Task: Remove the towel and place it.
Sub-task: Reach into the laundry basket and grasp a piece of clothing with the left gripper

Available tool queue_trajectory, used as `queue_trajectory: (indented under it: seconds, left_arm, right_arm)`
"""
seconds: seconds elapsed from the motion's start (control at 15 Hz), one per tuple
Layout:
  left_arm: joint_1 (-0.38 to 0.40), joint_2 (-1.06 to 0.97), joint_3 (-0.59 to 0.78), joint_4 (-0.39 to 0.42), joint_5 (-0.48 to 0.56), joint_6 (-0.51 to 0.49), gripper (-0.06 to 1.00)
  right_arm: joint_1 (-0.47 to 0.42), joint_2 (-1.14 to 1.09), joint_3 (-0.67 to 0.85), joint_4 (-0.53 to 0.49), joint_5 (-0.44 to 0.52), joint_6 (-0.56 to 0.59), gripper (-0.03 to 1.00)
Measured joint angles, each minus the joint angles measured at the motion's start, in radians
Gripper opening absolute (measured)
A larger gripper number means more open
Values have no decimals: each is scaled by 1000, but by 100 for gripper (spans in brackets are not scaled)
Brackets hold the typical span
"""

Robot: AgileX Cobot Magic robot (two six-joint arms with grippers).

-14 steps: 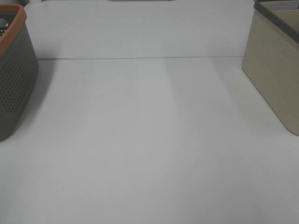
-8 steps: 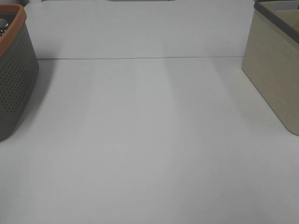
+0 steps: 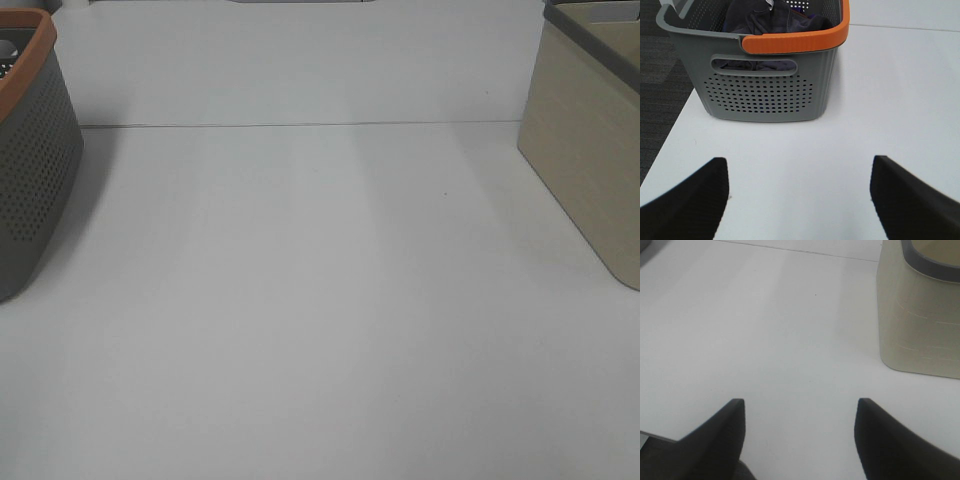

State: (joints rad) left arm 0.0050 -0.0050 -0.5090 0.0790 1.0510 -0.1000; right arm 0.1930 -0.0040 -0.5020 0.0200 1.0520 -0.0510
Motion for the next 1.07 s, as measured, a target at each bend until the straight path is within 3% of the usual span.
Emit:
queue_trajectory:
  seconds: [1.07]
  left_arm:
    - [0,0,-32,5,0,3,73]
  right_arm:
    - [0,0,0,0,0,0,63]
